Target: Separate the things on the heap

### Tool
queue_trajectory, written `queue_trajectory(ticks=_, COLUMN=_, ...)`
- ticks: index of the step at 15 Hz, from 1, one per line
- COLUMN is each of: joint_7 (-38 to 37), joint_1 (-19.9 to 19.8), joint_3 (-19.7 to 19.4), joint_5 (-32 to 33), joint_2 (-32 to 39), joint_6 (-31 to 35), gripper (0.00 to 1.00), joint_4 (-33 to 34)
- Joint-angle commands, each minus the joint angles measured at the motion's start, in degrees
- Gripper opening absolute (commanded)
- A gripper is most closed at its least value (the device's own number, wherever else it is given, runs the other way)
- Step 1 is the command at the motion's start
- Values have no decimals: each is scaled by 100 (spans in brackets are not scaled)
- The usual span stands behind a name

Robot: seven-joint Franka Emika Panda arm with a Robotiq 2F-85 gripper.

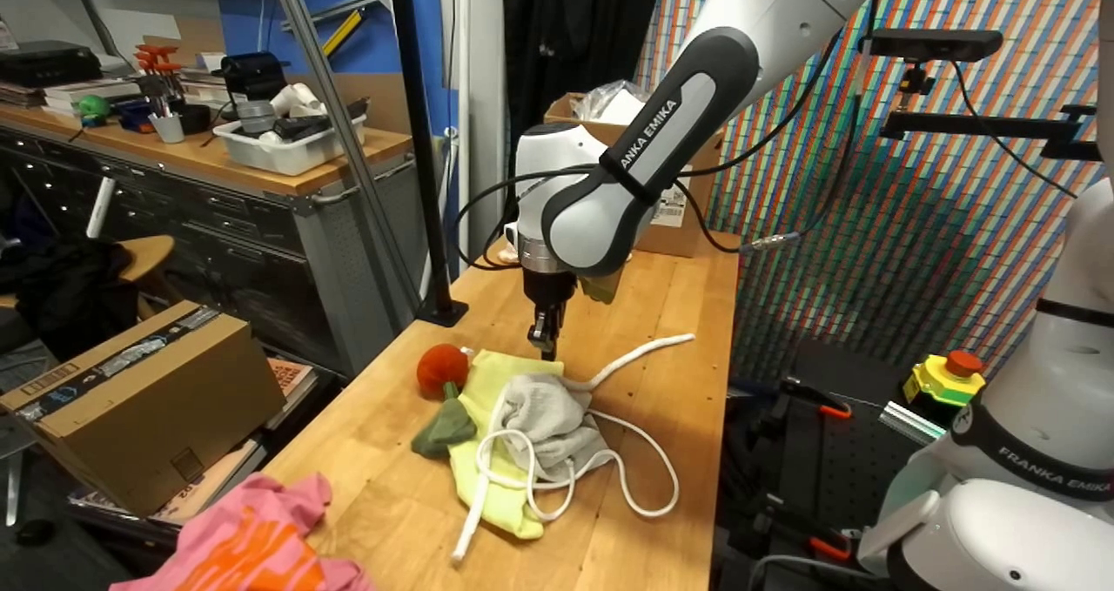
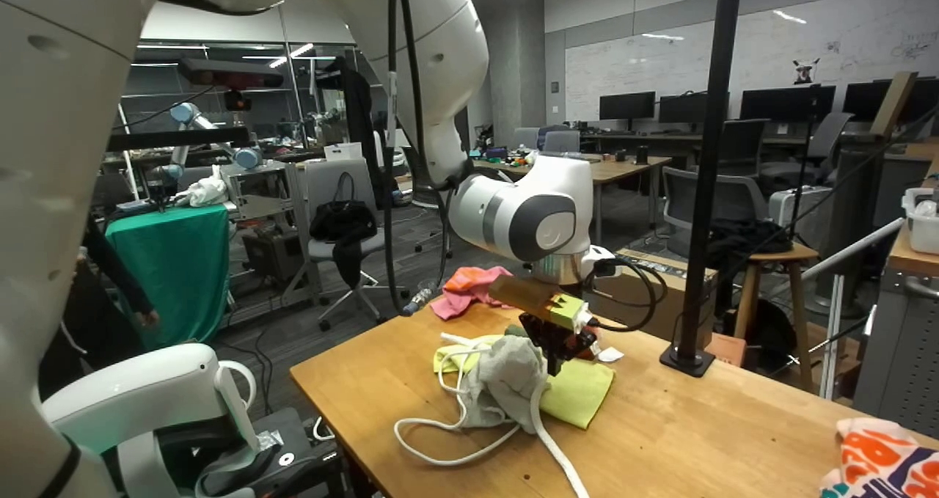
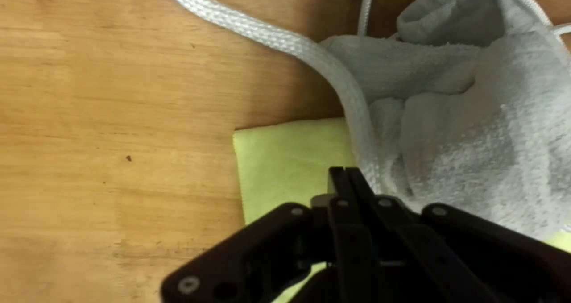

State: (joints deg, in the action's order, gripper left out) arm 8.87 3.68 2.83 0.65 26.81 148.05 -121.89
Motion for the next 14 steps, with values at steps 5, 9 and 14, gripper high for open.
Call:
queue_trajectory(ticks=5, joint_7=-1126, joint_1=143, joint_3=-765, joint_5=921, joint_2=-161, joint_6=314, gripper=6, joint_4=47)
queue_trajectory(ticks=9, joint_7=-1375, joint_1=95, joint_3=-816, joint_5=945, joint_2=-108, joint_6=196, gripper=4, joint_4=67)
queue_trajectory(ticks=14, joint_7=-1175, joint_1=-20, joint_3=-441, joint_5=596, joint_2=-109, joint_6=128, gripper=32, joint_4=-36)
